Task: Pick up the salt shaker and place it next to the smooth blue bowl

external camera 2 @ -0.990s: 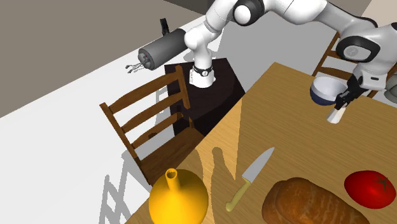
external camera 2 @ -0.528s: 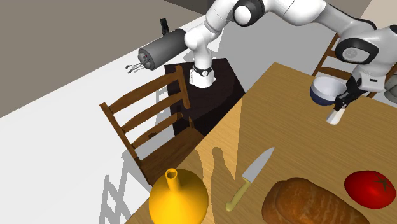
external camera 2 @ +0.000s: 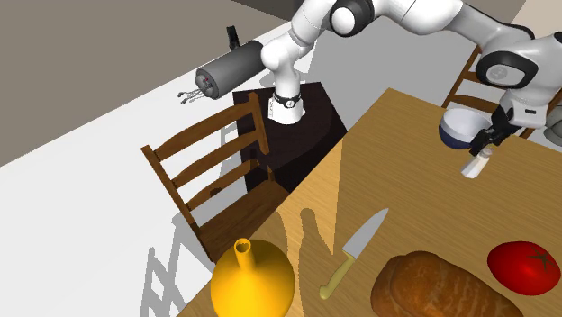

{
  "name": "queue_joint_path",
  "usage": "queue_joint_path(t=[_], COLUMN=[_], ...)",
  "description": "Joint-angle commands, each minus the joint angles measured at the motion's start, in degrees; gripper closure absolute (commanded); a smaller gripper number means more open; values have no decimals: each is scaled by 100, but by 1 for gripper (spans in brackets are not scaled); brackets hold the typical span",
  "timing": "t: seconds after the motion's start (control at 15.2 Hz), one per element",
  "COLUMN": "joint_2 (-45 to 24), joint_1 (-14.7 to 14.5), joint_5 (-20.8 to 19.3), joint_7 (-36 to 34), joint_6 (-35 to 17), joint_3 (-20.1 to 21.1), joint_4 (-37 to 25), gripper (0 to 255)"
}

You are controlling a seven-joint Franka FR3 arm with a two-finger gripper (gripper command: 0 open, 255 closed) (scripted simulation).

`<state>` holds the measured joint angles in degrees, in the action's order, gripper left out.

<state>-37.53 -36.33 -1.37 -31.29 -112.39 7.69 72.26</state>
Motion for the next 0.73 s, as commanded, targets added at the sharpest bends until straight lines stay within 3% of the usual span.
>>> queue_joint_path(t=[0.0,0.13,0.66], joint_2=[75,142,142], joint_1=[10,15,15], joint_5=[8,16,16], joint_7=[10,15,15], joint_6=[243,544,544], joint_3=[3,7,7], joint_4=[-169,-402,-402], gripper=[0,0,0])
